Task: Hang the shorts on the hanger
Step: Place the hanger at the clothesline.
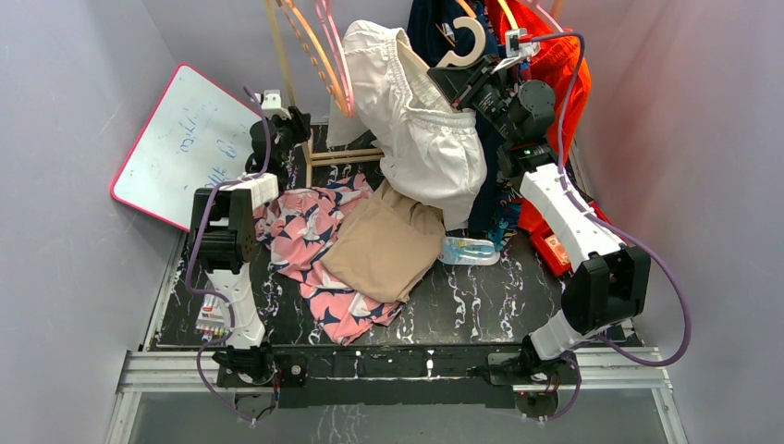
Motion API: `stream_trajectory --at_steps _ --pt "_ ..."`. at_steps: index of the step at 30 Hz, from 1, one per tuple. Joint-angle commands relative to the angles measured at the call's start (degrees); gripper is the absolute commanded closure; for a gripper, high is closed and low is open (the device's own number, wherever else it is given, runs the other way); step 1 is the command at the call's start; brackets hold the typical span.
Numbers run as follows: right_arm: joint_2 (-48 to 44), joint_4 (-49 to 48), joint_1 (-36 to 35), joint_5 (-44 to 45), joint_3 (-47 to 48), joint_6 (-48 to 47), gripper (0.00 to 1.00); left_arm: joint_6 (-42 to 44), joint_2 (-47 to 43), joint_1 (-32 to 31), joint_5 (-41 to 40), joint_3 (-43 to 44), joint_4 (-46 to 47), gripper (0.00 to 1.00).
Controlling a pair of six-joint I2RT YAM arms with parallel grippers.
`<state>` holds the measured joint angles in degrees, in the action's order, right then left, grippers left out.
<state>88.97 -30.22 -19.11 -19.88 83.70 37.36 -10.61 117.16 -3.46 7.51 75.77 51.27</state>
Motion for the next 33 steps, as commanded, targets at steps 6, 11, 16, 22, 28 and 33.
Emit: stream_trajectory --at_steps 6,11,16,22,28,33 --pt "-3.72 -6.43 0.22 0.19 0.65 1.06 1.0 3.01 -1.96 -0.22 2.79 0.0 3.63 0.73" --pt "-4.84 -5.52 0.26 0.51 0.76 1.55 1.0 3.13 -3.16 -0.76 2.68 -0.76 3.4 0.91" --pt "-5.25 -3.6 0.24 0.96 1.69 1.78 1.0 4.28 -5.28 -2.02 1.67 -2.17 1.84 1.0" --pt "-5.82 0.19 0.27 2.0 2.46 2.16 1.0 5.01 -9.36 -3.99 0.28 -5.02 -0.9 1.0" --pt "-5.82 3.99 0.26 2.72 3.6 2.88 1.0 6.12 -15.0 -6.32 -2.4 -8.14 -6.09 1.0" --pt "-6.21 6.07 0.21 3.05 3.08 3.06 1.0 5.71 -19.86 -7.4 -3.12 -12.45 -7.68 1.0"
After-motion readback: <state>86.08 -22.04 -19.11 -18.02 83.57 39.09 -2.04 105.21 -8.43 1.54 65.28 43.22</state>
